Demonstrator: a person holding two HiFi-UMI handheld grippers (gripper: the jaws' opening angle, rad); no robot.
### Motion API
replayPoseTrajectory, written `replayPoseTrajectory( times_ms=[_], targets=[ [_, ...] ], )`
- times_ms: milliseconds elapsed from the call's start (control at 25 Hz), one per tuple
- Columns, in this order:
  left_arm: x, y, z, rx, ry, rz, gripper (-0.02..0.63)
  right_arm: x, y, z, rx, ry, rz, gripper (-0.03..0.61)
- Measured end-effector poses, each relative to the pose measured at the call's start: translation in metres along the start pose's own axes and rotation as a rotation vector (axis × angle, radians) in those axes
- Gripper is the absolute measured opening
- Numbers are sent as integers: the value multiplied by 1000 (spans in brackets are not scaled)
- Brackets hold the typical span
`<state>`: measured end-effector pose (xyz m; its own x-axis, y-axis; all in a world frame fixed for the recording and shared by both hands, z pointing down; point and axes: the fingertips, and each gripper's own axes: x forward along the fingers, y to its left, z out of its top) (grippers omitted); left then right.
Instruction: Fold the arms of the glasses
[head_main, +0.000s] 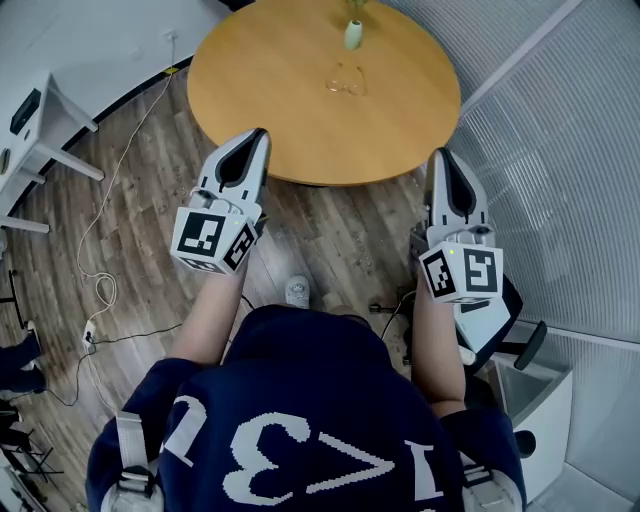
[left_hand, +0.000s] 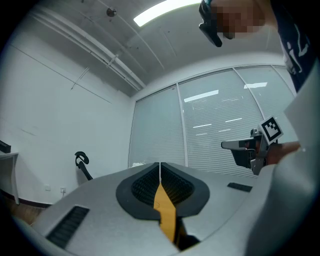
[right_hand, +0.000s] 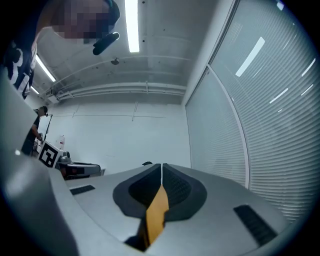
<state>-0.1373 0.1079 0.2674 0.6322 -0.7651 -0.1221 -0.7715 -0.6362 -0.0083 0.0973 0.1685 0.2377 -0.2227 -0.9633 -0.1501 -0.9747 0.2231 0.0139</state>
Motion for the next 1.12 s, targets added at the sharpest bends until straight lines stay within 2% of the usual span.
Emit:
replayPoseTrajectory(
  times_ms=[280, 600, 840, 1120],
  targets=[
    [24, 31, -9, -11, 12, -2, 21, 40, 5, -12, 6, 27, 19, 31],
    [69, 62, -28, -31, 34, 32, 22, 107, -22, -32, 37, 36, 62, 31],
    [134, 89, -35, -18, 26, 99, 23, 186, -59, -47, 47, 37, 148, 31],
    [202, 115, -36, -15, 25, 182, 21, 258, -108, -44, 46, 44, 219, 31]
  ],
)
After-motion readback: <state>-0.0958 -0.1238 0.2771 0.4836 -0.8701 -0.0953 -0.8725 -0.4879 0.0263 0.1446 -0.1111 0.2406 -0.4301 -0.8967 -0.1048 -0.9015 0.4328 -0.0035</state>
